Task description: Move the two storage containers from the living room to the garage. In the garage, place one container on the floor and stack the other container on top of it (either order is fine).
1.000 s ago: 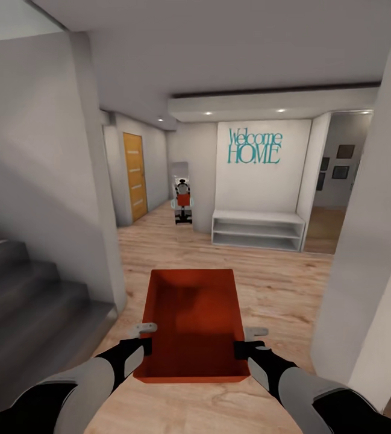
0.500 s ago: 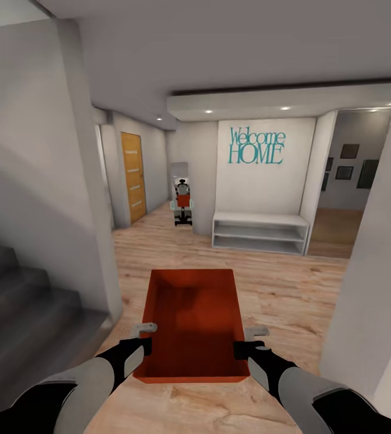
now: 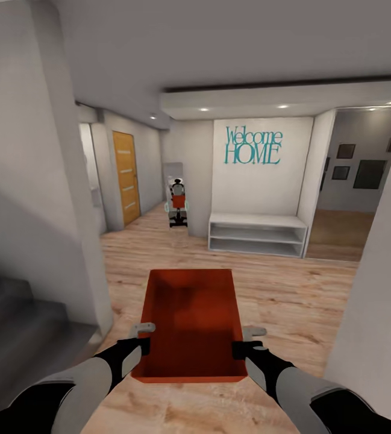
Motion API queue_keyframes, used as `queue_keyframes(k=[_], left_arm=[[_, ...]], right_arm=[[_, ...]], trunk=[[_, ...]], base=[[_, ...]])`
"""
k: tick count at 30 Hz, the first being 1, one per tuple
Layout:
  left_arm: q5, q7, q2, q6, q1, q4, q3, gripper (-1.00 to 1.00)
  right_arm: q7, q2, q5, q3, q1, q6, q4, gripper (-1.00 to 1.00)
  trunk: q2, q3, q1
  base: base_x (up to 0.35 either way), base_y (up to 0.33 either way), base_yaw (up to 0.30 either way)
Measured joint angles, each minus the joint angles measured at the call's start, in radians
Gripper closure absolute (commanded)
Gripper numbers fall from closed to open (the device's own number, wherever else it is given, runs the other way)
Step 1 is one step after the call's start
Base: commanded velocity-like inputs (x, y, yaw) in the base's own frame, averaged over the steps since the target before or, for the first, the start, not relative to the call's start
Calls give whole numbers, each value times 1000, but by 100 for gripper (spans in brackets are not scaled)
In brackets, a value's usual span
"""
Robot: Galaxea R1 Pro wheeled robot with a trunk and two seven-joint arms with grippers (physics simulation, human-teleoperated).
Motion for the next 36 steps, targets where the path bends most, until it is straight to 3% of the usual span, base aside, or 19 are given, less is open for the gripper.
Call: queue_keyframes(k=[5, 36], left_arm=[[0, 17, -12, 0, 0, 0, 1, 100], [-2, 17, -13, 0, 0, -1, 2, 100]], right_arm=[[18, -13, 0, -1, 0, 0, 0, 100], [18, -13, -1, -1, 0, -1, 1, 100]], trunk=[[0, 0, 0], [0, 0, 0]], base=[[322, 0, -49], [322, 0, -1]])
